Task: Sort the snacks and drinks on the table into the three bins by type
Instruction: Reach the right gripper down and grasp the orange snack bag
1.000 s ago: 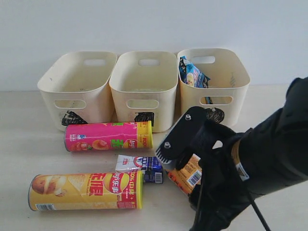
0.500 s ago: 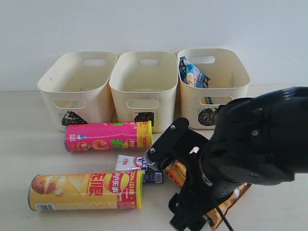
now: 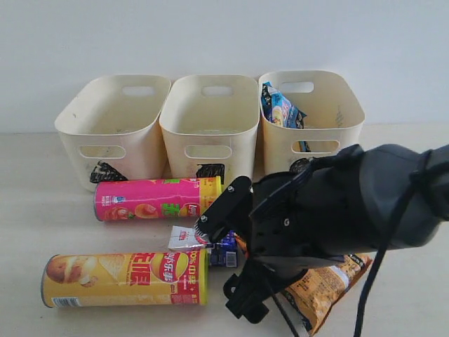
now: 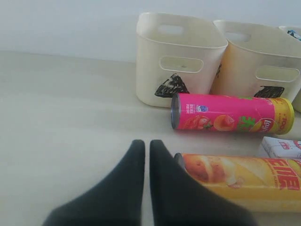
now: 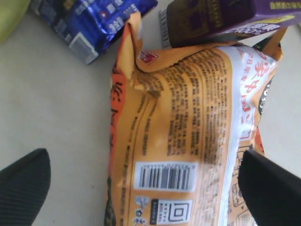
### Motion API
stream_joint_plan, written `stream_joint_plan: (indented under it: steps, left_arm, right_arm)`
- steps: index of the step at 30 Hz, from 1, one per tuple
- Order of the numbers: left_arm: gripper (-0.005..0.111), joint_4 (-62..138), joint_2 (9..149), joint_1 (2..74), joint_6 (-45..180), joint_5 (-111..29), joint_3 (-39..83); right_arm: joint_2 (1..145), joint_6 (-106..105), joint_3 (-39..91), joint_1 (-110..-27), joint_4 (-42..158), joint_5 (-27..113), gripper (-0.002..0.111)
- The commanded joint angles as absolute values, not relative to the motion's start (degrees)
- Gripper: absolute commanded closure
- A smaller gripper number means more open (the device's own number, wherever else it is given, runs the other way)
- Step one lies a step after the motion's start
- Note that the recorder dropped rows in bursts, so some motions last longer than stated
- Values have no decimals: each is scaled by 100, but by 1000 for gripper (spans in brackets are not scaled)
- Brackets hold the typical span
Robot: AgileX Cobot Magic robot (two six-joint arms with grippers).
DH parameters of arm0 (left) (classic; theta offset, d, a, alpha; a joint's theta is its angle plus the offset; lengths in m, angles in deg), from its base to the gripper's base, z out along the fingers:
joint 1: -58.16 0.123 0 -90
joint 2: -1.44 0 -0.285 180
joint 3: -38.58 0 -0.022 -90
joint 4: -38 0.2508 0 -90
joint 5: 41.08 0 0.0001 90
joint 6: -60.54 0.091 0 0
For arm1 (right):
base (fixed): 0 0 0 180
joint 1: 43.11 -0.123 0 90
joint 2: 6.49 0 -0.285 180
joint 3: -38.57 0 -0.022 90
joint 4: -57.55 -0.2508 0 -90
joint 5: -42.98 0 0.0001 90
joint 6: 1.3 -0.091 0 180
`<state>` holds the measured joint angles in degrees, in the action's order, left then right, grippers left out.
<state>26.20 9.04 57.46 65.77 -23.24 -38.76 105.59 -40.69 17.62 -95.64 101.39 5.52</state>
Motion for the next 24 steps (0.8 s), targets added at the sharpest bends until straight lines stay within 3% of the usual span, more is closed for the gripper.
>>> stream_joint_plan:
  steps: [1, 10, 17, 20, 23, 24]
  left_arm:
    - [102, 2573, 923, 5759, 6524, -2354, -3864]
    - [102, 2573, 923, 5759, 6524, -2354, -3864]
    - [102, 2573, 923, 5759, 6524, -2354, -3864]
    - [102, 2573, 923, 5759, 6524, -2354, -3864]
    - [102, 2573, 923, 5759, 6524, -2354, -3864]
    - [102, 2573, 923, 5759, 6524, -2354, -3864]
  right_arm:
    - [10742, -4938, 1808, -9560, 10686, 502, 3]
    - [10908, -4935, 1808, -8928, 10358, 928, 3]
    - [10935, -4709, 1808, -8881, 9826, 1369, 12]
    - [10935, -4709, 1808, -8881, 9816, 1428, 28]
    - [10935, -4606, 1808, -8881, 9689, 1428, 59]
    - [10935, -4550, 1808, -8881, 9615, 1428, 76]
